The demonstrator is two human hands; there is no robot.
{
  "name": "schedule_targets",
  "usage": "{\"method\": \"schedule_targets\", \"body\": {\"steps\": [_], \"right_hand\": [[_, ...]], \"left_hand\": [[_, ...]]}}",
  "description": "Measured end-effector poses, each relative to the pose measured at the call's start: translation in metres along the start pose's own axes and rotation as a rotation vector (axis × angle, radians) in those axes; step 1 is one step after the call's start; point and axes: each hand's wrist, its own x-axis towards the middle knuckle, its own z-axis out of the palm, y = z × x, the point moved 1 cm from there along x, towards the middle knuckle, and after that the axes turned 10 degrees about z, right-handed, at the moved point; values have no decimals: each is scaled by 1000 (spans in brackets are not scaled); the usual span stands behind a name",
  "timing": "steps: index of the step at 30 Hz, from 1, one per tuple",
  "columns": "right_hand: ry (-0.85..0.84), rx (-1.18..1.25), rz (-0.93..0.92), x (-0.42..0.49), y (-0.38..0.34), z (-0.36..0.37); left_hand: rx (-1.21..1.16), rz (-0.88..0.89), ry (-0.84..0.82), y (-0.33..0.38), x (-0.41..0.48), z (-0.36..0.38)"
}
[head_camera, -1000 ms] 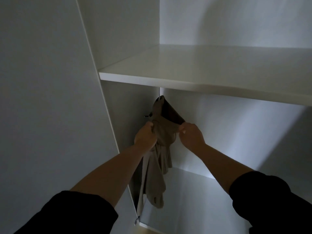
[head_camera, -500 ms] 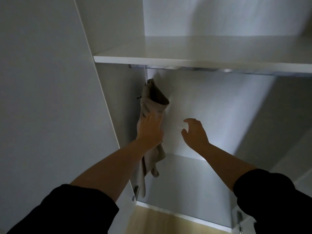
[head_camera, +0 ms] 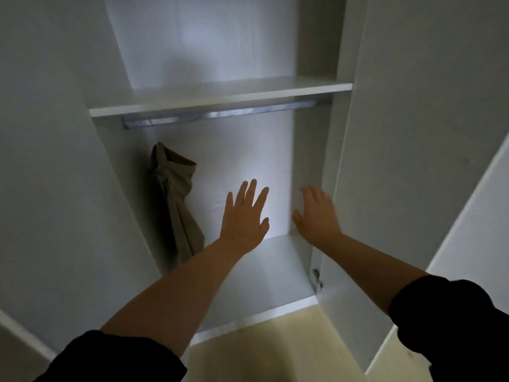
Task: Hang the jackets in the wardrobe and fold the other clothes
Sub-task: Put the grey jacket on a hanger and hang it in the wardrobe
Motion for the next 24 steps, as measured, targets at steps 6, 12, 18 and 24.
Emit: {"method": "schedule_targets", "body": {"steps": [6,12,18,24], "right_hand": [[61,-208,238,-128,98,-85],[146,-369,531,-241,207,-170],[198,-465,784,-371,306,-254],[216,-517,1008,-516,406,-343]], "left_hand": [[-210,283,20,145,-22,-41],[-304,566,65,305,-35,-89],[-361,850,103,479,-70,-133],[-416,1036,97,671,-128,-183]]}}
